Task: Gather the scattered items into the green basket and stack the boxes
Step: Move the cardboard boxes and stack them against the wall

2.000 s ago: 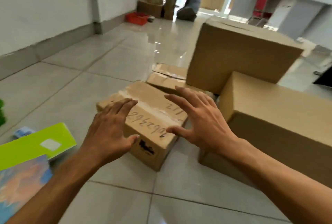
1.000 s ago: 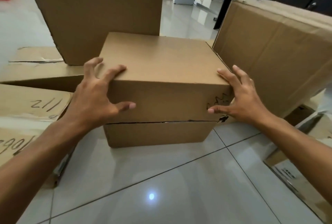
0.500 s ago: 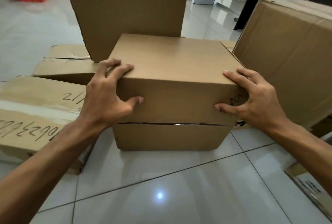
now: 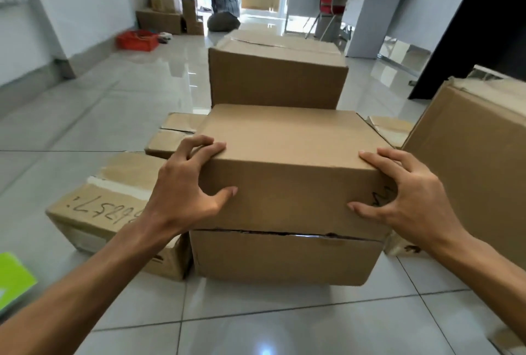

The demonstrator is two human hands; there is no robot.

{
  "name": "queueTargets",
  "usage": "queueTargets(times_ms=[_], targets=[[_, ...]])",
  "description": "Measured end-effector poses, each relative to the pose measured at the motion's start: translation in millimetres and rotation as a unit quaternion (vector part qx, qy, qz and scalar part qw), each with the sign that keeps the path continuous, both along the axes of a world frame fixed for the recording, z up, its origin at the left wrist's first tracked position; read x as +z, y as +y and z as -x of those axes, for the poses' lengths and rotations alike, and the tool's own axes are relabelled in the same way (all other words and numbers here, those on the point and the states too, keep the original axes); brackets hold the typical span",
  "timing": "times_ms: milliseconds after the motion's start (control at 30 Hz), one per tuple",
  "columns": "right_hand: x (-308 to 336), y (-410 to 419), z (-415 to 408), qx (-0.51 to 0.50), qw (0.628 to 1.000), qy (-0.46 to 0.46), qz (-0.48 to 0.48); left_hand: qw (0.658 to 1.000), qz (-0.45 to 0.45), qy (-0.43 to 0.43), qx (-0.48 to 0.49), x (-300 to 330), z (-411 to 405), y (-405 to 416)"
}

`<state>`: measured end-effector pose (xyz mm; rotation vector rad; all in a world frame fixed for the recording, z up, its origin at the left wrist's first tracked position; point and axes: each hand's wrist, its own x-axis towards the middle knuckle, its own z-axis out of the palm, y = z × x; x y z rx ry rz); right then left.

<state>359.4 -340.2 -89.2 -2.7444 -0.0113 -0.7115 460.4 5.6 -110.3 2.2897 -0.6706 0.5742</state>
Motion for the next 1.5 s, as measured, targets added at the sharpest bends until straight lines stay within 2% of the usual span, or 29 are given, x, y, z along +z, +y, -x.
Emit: queueTargets(times_ms=[167, 400, 633, 1033, 1333, 1500], targets=[[46, 30, -10, 0.022, 0.999, -0.021, 0.013, 1.0, 0.02, -0.017, 0.009, 38, 1, 33], [118, 91, -44, 0.067, 0.994, -0.08, 0.01, 0.993, 0.041, -0.091, 0.061, 106, -5, 99], [134, 179, -105, 0.145, 0.977, -0.154, 0.007, 0.98, 0.031, -0.135, 0.146, 138, -6, 189], [119, 325, -244, 0.313, 0.944, -0.095, -0.041, 0.944, 0.008, -0.123, 0.306, 138, -38, 322], [189, 473, -317, 0.452, 0.891, -0.036, -0.039, 0.897, 0.007, -0.084, 0.435, 203, -16, 432], [209, 545, -352, 0.511, 0.859, -0.027, -0.023, 0.862, 0.043, -0.054, 0.502, 202, -18, 473]])
